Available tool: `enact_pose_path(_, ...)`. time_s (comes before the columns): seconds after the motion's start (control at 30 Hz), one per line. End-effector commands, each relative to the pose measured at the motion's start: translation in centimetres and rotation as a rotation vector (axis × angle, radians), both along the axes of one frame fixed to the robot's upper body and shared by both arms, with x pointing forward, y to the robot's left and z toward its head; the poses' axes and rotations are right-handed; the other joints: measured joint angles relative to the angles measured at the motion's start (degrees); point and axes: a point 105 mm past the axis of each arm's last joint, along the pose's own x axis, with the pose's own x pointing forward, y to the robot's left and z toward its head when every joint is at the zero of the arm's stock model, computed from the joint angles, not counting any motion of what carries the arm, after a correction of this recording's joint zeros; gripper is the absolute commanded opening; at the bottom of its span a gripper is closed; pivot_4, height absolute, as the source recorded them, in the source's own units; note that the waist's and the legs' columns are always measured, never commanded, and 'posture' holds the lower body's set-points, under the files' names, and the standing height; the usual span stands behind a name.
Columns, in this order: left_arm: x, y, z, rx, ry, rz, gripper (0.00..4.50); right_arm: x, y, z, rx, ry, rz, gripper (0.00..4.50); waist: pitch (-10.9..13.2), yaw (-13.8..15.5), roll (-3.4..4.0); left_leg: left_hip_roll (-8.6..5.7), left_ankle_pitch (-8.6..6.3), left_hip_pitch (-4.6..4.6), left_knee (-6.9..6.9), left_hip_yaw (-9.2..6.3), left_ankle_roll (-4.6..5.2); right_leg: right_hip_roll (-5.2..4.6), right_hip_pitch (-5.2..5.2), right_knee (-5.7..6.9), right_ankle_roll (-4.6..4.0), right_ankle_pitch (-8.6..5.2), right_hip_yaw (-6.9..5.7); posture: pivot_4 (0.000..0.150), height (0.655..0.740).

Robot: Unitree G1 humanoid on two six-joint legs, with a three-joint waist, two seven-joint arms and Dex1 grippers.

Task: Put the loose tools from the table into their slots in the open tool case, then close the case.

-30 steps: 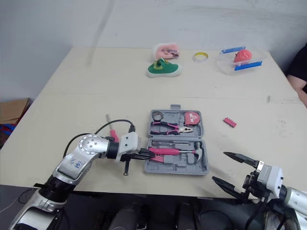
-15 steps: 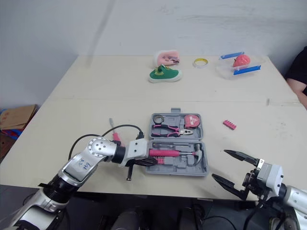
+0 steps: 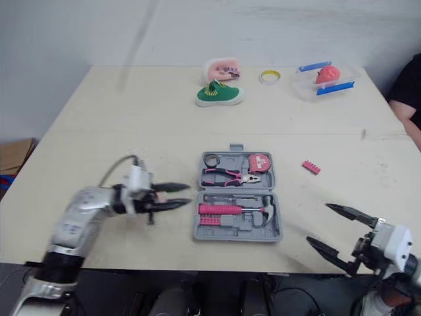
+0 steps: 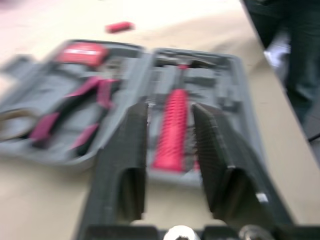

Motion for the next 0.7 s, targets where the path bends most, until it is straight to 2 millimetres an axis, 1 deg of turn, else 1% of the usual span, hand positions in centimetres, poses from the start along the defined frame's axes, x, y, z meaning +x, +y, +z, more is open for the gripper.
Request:
enact_pose_path(0.03,0.4,4.5,1.2,-0.03,-0.079,0.164,3.06,-0.8,-3.3,0.9,-0.019,-0.035,-0.133,4.5,0.05,0.08,-0.02,-0.02,-0.08,0.0,0.01,0.01,0.1,-0.01,0.02,-0.02,0.02,0.0,0.0,0.15,0.74)
enact_pose_path(0.07,0.5,6.1,1.0,-0.022,-0.085,0.225,3.55,-1.1,-4.3,0.7,-0.017,-0.028,-0.174,4.5,0.07,0.07,-0.06,-0.02,-0.25,-0.01,0.03,0.02,0.4,-0.02,0.03,-0.05,0.04,0.01,0.02,0.15,0.74)
enact_pose_path(0.1,0.4,7.0,0.8,-0.016,-0.085,0.258,3.99,-1.2,-4.8,0.6,-0.016,-0.023,-0.197,4.5,0.12,0.2,-0.12,-0.03,-0.29,-0.02,0.05,0.03,0.43,-0.04,0.02,-0.06,0.06,0.02,0.04,0.15,0.74)
enact_pose_path(0.13,0.4,9.0,0.6,0.001,-0.087,0.339,4.47,-1.7,-6.1,0.3,-0.012,-0.017,-0.259,4.5,0.15,0.33,-0.15,-0.04,-0.32,-0.03,0.06,0.02,0.4,-0.05,0.02,-0.08,0.08,0.03,0.05,0.15,0.74)
enact_pose_path(0.17,0.3,10.5,0.4,0.015,-0.087,0.395,4.47,-2.0,-6.9,0.0,-0.009,-0.014,-0.3,4.5,0.19,0.4,-0.2,-0.04,-0.45,-0.03,0.06,0.02,0.22,-0.06,0.01,-0.11,0.09,0.04,0.06,0.15,0.74)
enact_pose_path(0.23,-0.3,13.8,0.1,0.017,-0.066,0.535,4.47,-3.0,-9.2,-0.5,-0.018,-0.024,-0.418,4.5,0.24,0.38,-0.28,-0.03,-0.5,-0.03,0.04,0.02,0.12,-0.08,-0.02,-0.12,0.11,0.05,0.09,0.15,0.74)
enact_pose_path(0.3,-1.2,16.3,-0.5,0.026,-0.028,0.626,4.47,-3.8,-10.9,-0.8,-0.022,-0.027,-0.507,4.5,0.26,0.33,-0.28,-0.03,-0.53,-0.05,-0.03,0.02,0.07,-0.08,-0.07,-0.16,0.07,0.03,0.1,0.15,0.74)
enact_pose_path(0.37,-2.5,18.5,-1.1,0.007,0.054,0.704,4.47,-4.7,-12.6,-1.4,-0.027,-0.012,-0.607,4.5,0.29,0.18,-0.23,-0.03,-0.56,-0.09,-0.1,0.02,0.01,-0.08,-0.14,-0.18,0.03,0.0,0.1,0.15,0.74)
enact_pose_path(0.43,-3.3,20.0,-1.0,0.016,0.046,0.763,4.47,-5.4,-13.7,-1.7,-0.023,0.001,-0.667,4.5,0.29,-0.03,-0.22,-0.03,-0.57,-0.11,-0.16,0.03,-0.01,-0.09,-0.17,-0.23,0.02,0.0,0.1,0.15,0.74)
enact_pose_path(0.53,-3.6,21.4,-0.6,0.014,0.001,0.835,4.47,-5.3,-13.8,-1.7,-0.02,0.001,-0.675,4.5,0.32,-0.07,-0.18,-0.03,-0.57,-0.12,-0.2,0.03,-0.05,-0.1,-0.2,-0.26,0.01,-0.01,0.11,0.15,0.74)
enact_pose_path(0.57,-3.6,21.6,-0.7,0.014,-0.003,0.847,4.47,-5.0,-13.9,-1.7,-0.027,0.001,-0.689,4.5,0.31,-0.18,-0.17,-0.02,-0.57,-0.12,-0.2,0.03,-0.05,-0.1,-0.21,-0.25,0.02,-0.01,0.12,0.15,0.74)
enact_pose_path(0.63,-3.7,21.6,-0.8,0.008,-0.002,0.848,4.47,-4.2,-13.3,-1.5,-0.014,-0.008,-0.657,4.5,0.31,-0.56,-0.13,-0.02,-0.56,-0.11,-0.22,0.03,-0.07,-0.1,-0.21,-0.24,0.02,0.0,0.16,0.15,0.74)
enact_pose_path(0.7,-3.5,20.7,-0.7,-0.009,-0.003,0.812,4.47,-2.6,-12.1,-0.9,0.004,-0.03,-0.599,4.5,0.31,-0.91,-0.13,-0.02,-0.55,-0.11,-0.25,0.03,-0.07,-0.1,-0.22,-0.24,0.03,0.0,0.18,0.15,0.74)
